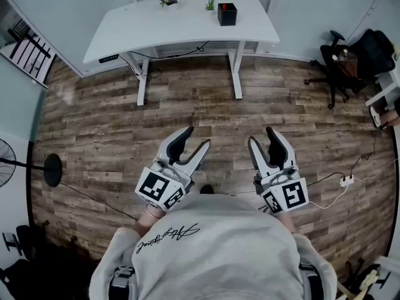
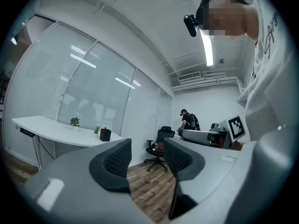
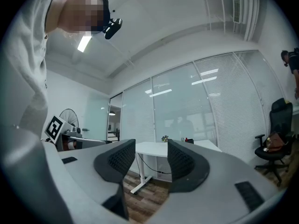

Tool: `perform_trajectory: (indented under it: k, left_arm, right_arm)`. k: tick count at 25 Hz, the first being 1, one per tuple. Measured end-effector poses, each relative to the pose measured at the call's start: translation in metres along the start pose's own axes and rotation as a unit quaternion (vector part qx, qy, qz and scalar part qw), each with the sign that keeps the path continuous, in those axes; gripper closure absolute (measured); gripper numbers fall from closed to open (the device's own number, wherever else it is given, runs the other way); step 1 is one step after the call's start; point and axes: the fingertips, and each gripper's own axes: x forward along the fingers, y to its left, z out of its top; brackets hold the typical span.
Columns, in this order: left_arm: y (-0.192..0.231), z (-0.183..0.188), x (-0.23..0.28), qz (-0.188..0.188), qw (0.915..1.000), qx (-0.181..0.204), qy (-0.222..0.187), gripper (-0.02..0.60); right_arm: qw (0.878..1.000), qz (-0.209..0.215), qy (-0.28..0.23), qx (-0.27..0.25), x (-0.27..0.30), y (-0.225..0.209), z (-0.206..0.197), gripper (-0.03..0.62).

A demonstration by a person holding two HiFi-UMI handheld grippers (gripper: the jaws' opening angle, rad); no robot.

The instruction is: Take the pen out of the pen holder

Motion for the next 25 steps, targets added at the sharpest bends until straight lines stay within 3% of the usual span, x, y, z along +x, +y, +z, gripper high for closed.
perform_trajectory:
  k: [4,10,15,25]
  left_arm:
    - [0.012,0.001,-0.003,0.002,1.0000,-0.005,-0.004,0.336]
    - [0.019,-0.004,-0.005,-0.002,0.9999,-0.014,-0.003,0.284]
    - [0.025,-0.006,-0.002,-0.011,0.9998,-0.019,-0.001,0.267]
    - [0.032,-0.010,0.007,-0.008,0.9997,-0.023,0.003,0.258]
  right_arm:
    - [0.999,-0.031,-0.002,0.009,0.003,-0.004,-0.004,0.319]
    - [0.998,-0.060,0.003,0.017,-0.001,-0.004,-0.011,0.260]
    - [0.997,-0.078,0.008,0.022,-0.002,-0.007,-0.014,0.247]
    - [0.997,-0.072,0.012,0.030,0.010,-0.013,-0.019,0.243]
